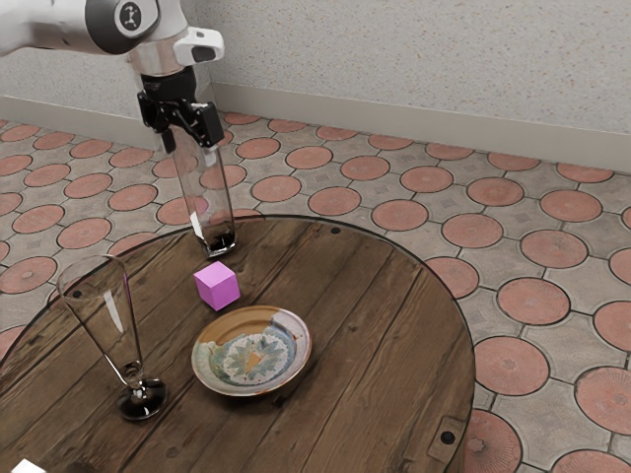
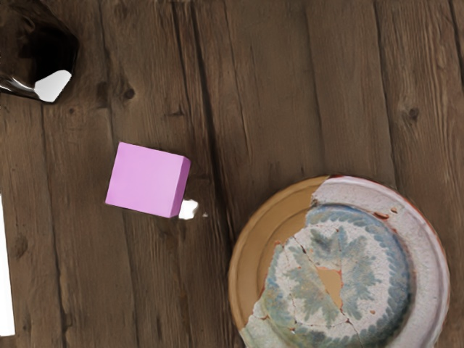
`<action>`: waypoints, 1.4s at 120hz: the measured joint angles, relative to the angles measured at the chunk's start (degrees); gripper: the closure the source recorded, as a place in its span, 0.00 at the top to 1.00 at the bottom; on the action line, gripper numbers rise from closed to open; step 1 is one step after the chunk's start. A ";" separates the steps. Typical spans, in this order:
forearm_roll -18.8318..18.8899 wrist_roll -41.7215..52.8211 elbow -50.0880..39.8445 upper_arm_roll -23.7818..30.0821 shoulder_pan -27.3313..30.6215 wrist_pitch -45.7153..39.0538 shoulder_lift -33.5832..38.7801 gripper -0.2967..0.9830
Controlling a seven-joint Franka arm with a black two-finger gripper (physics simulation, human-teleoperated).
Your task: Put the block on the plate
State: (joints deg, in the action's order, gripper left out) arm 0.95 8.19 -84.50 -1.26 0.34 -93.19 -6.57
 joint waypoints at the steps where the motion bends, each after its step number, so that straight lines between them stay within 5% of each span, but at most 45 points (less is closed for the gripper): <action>1: 0.00 0.08 0.01 0.00 0.01 -0.02 -0.01 0.77; 40: 0.15 2.76 -5.80 -0.29 0.13 -0.80 -1.92 0.77; 111: 2.02 17.15 -9.17 -0.51 6.14 -24.54 -20.49 0.77; 168: -0.34 20.53 -9.19 -1.18 6.25 -33.30 -28.21 0.75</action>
State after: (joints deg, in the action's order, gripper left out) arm 0.61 28.71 -93.69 -2.44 6.59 -126.49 -34.78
